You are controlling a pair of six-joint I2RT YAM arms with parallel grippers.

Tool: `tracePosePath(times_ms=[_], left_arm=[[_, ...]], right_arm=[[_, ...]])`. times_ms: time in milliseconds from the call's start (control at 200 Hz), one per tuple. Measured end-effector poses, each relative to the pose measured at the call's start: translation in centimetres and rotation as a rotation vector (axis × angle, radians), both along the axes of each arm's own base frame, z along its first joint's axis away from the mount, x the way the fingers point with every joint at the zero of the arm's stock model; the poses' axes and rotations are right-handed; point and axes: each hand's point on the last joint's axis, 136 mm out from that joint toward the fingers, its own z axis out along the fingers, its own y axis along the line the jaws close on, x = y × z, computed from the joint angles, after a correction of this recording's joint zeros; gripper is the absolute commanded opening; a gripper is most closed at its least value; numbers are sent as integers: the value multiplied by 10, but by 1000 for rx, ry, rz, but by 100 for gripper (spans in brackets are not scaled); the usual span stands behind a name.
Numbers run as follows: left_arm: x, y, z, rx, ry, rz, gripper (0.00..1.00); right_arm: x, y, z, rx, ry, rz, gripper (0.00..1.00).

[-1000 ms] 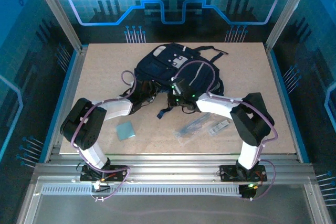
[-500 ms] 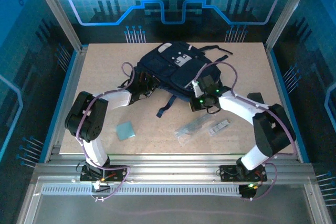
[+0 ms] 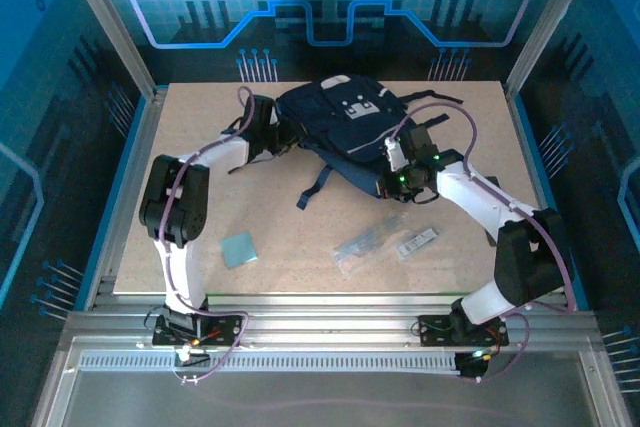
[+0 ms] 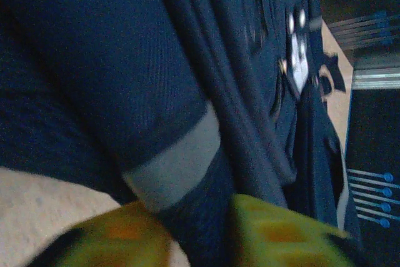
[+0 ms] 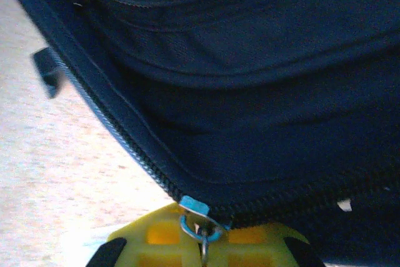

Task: Pack the student bag

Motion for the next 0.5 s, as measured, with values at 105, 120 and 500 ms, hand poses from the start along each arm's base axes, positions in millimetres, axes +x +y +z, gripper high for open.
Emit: tracePosePath(times_ms=[105, 120, 500], left_arm=[[15, 18, 7, 0, -12, 37, 68], [16, 20, 8, 0, -14, 41, 68], [-87, 41, 10, -88, 60, 182, 82]], right_arm=[[-2, 32, 6, 117, 42, 42, 0], [-2, 37, 7, 130, 46, 51, 0], [28, 185, 26, 419, 129, 211, 0]])
